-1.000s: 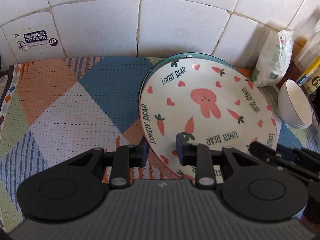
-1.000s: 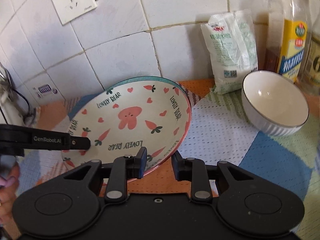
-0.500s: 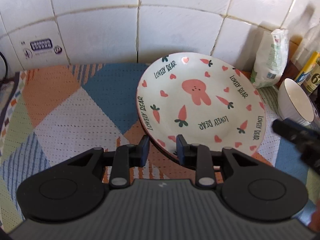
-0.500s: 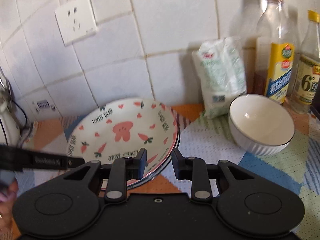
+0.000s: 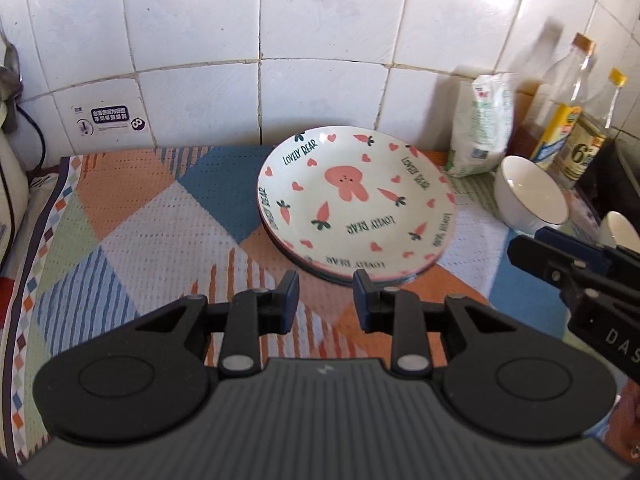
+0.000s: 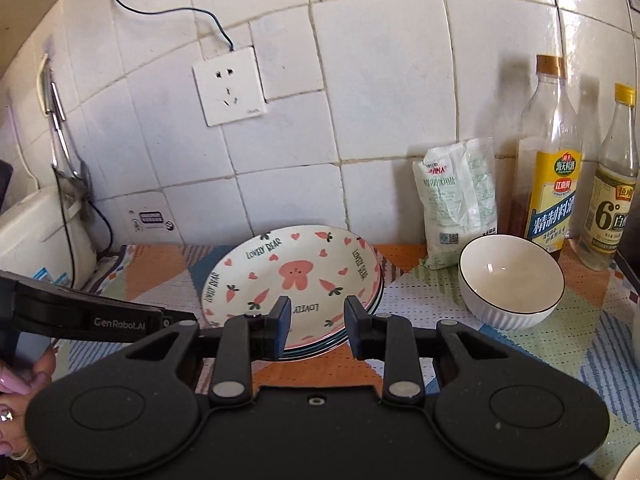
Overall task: Organize plates and bowls
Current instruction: 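Lower the Lovely Bear plate onto the egg plate and open both grippers, then move both grippers to the large white bowl by the stove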
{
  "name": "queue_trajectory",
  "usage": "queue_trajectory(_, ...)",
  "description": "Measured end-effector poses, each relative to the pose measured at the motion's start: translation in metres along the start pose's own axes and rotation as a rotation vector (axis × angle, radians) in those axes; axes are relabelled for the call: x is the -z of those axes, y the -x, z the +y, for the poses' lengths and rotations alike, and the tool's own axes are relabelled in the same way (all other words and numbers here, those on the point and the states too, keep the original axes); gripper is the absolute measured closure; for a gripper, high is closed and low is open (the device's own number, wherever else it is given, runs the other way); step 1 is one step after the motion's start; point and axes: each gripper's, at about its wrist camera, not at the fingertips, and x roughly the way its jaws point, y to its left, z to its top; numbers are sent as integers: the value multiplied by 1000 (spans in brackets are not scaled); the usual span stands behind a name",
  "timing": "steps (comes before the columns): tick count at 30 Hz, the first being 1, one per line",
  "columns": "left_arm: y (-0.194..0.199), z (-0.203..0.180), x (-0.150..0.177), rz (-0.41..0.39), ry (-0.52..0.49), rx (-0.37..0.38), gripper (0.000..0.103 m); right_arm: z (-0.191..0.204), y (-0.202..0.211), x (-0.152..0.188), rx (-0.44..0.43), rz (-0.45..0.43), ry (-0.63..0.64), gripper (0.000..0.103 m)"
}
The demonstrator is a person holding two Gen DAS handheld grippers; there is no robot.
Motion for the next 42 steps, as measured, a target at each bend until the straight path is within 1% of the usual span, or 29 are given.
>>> queue_trajectory(3, 15, -2, 3, 1, -4, 11, 75, 4, 18, 0, -23, -17, 13, 65)
queue_trajectory(6, 28, -3, 7, 14, 3, 21, 75, 9, 35, 1, -43, -25, 31, 63)
queue_trajectory(8, 38, -8, 11, 16, -13, 16, 75, 11, 45, 4, -54, -29, 31, 62)
queue_trajectory(9, 44, -11, 14, 17, -20, 11, 75, 12, 50, 5, -57, -33, 30, 59)
queue_trajectory(11, 55, -18, 21, 16, -42, 19, 74, 14, 58, 8, -61, -40, 29, 57)
queue_trajectory(16, 80, -36, 37, 7, -80, 32, 73, 14, 77, 18, -59, -49, 30, 55)
queue_trajectory(19, 90, -46, 41, 24, -89, 57, 73, 12, 91, 24, -60, -61, 29, 48)
queue_trajectory(21, 94, -52, 44, 40, -93, 75, 73, 9, 100, 29, -51, -60, 27, 41)
queue_trajectory(23, 98, -61, 47, 43, -111, 84, 73, 4, 107, 37, -28, -53, 20, 40)
queue_trajectory(26, 102, -74, 51, 55, -137, 84, 71, -6, 122, 47, -8, -56, 0, 35)
queue_trajectory(27, 103, -79, 52, 61, -145, 88, 69, -9, 127, 49, 4, -57, -4, 33)
queue_trajectory(30, 105, -92, 52, 78, -161, 101, 56, -18, 144, 57, 28, -56, -6, 32)
queue_trajectory(32, 107, -102, 53, 86, -185, 108, 54, -25, 157, 62, 35, -58, -21, 31)
queue_trajectory(34, 108, -114, 54, 88, -214, 106, 48, -33, 170, 66, 54, -68, -41, 30)
queue_trajectory(35, 108, -119, 55, 90, -226, 106, 47, -36, 176, 68, 64, -71, -48, 28)
queue_trajectory(37, 109, -130, 57, 91, -247, 114, 41, -43, 188, 73, 93, -79, -53, 22)
queue_trajectory(38, 109, -135, 58, 93, -256, 126, 40, -47, 194, 75, 106, -84, -53, 15)
queue_trajectory(40, 108, -146, 59, 102, -274, 166, 37, -55, 206, 80, 119, -111, -63, 15)
queue_trajectory(42, 109, -159, 64, 97, -304, 178, 33, -65, 214, 86, 121, -121, -101, 15)
